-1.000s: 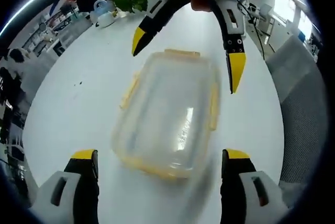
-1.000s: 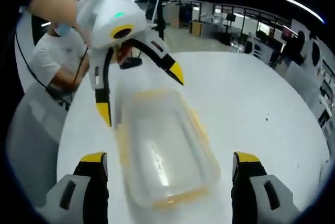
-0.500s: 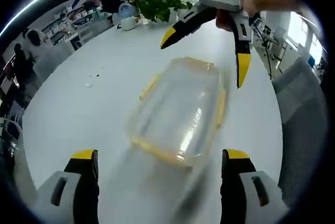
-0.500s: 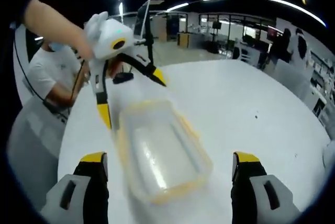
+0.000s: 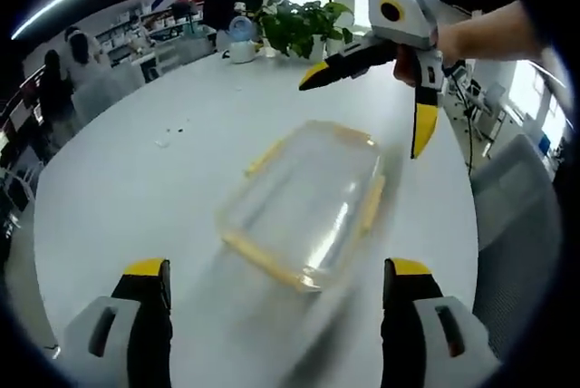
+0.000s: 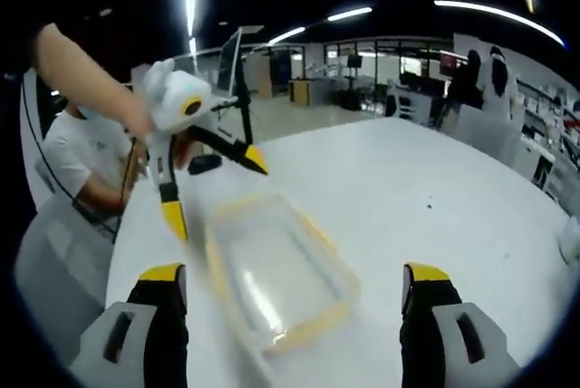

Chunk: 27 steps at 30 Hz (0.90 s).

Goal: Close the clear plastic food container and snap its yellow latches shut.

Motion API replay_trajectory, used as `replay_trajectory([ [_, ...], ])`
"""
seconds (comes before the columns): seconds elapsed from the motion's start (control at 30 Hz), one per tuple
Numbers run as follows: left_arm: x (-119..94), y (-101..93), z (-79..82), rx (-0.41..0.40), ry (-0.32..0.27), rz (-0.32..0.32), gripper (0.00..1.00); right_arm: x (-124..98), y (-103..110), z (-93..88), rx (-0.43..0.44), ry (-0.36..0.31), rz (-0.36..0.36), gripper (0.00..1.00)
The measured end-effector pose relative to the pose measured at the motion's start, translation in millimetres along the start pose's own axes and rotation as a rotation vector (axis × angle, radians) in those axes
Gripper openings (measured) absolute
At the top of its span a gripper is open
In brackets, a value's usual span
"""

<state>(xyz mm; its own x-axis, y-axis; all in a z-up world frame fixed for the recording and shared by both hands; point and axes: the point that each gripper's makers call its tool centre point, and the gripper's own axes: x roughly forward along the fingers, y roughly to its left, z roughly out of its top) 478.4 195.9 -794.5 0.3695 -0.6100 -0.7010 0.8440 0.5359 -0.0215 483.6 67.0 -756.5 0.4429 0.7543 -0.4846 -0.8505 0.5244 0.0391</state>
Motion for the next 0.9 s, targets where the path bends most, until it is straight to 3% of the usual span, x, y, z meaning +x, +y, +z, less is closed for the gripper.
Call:
replay_trajectory([
  [0.33, -13, 7.0, 6.6, -0.100, -0.120, 0.017, 0.96, -13, -10, -2.3, 0.089, -0.059, -0.062, 1.00],
  [0.67, -19, 8.8, 1.2, -0.132, -0.150, 0.046, 0.96, -27, -20, -2.0, 0.152, -0.107, -0.118, 1.00],
  [0.9, -23, 3.2, -5.4, -0.231, -0.204, 0.041, 0.99, -33, -17, -4.1, 0.173, -0.129, -0.132, 1.00],
])
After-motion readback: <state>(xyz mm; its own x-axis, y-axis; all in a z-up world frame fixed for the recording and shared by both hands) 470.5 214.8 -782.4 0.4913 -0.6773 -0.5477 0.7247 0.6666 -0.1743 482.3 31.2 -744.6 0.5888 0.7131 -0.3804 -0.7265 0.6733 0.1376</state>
